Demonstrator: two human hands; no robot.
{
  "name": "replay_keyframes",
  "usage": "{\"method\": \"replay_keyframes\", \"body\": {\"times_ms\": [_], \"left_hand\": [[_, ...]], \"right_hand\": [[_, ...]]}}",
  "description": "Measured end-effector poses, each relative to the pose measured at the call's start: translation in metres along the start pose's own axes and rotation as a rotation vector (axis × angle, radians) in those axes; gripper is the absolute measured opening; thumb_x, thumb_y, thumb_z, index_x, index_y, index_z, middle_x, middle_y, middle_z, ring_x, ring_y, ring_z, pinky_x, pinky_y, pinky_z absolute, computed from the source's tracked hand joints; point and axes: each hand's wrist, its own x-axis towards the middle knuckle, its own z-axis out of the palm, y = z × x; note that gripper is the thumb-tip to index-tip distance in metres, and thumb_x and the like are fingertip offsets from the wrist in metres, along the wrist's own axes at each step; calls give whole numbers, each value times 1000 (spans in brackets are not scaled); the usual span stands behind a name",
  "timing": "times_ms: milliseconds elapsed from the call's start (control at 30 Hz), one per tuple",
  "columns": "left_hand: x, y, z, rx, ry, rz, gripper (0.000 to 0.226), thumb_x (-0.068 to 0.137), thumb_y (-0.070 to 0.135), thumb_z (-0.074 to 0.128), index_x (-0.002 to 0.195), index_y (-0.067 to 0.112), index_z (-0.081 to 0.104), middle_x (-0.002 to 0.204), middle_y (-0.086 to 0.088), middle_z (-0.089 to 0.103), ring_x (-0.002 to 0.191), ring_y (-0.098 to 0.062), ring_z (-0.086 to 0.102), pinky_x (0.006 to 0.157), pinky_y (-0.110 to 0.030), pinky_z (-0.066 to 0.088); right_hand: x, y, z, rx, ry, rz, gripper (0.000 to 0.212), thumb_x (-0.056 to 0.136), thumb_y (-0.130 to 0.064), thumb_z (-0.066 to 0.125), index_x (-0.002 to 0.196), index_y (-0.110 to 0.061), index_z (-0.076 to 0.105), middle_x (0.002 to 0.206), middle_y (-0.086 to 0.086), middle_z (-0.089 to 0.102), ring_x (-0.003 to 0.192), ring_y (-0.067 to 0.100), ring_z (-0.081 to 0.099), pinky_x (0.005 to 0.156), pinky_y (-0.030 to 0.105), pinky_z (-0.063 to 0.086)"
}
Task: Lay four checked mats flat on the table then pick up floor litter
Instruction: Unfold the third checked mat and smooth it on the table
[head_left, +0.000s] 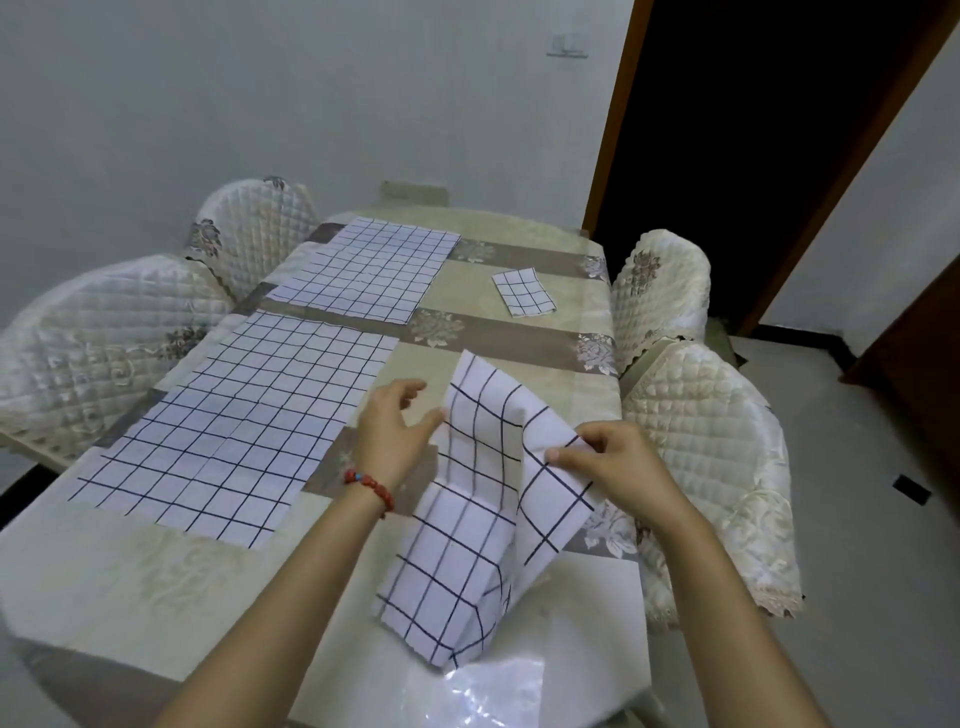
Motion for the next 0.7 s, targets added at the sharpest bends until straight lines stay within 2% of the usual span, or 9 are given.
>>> {"method": "replay_keyframes", "body": {"times_ms": [100, 167, 200, 300, 400, 533, 633, 700], "left_hand": [[-25, 15, 14, -99, -102, 33, 4, 77, 25, 70, 77, 23, 67, 80, 8, 66, 73, -5, 60, 71, -18, 47], [-43, 25, 24, -177, -210, 3, 14, 78, 30, 69, 64, 27, 65, 64, 13, 65, 60, 3, 58, 61, -9, 44], [-49, 29, 29, -222, -260, -34, 15, 79, 31, 68, 65, 24, 66, 63, 12, 65, 60, 2, 59, 59, -9, 44], [-58, 35, 38, -331, -349, -158, 21, 82, 29, 66, 72, 11, 70, 68, -1, 68, 66, -12, 63, 62, -24, 52], [-59, 36, 38, -538, -428, -337, 21, 83, 21, 66, 66, 8, 66, 59, -1, 66, 55, -11, 64, 51, -21, 53], [-59, 37, 37, -601, -381, -350, 21, 84, 9, 63, 63, 11, 65, 54, 4, 64, 51, -7, 62, 48, -19, 51], [-57, 36, 34, -621, -299, -318, 24, 85, 7, 61, 63, 13, 65, 55, 4, 64, 51, -6, 61, 50, -17, 53], [-56, 35, 32, -634, -248, -285, 24, 85, 6, 60, 63, 13, 65, 56, 5, 65, 51, -4, 62, 51, -17, 53]], "right_hand": [[1, -7, 9, -74, 12, -44, 57, 70, -24, 78, 48, -20, 25, 51, -7, 19, 46, 7, 18, 42, 20, 12], [2, -8, 15, -114, 1, -70, 53, 69, -26, 78, 48, -18, 30, 51, -6, 20, 48, 7, 19, 44, 22, 12], [2, -8, 18, -139, -7, -82, 50, 70, -27, 76, 49, -17, 33, 52, -5, 22, 49, 7, 19, 46, 24, 13], [1, -6, 25, -198, -24, -101, 43, 74, -24, 68, 47, -19, 36, 49, -6, 29, 47, 7, 25, 46, 22, 17], [-2, -6, 27, -167, -50, -76, 34, 69, -23, 76, 46, -23, 49, 46, -7, 43, 47, 2, 37, 44, 16, 28], [-8, -5, 23, -11, -130, -31, 18, 72, -22, 75, 57, -22, 66, 54, -4, 56, 54, 2, 43, 51, 18, 32], [-14, -2, 16, 145, -117, 0, 20, 82, -17, 67, 62, -16, 69, 53, -7, 51, 51, 5, 41, 51, 18, 32], [-16, 0, 12, 230, -111, 21, 26, 85, -13, 63, 60, -18, 69, 46, -9, 54, 45, 1, 43, 49, 13, 36]]}}
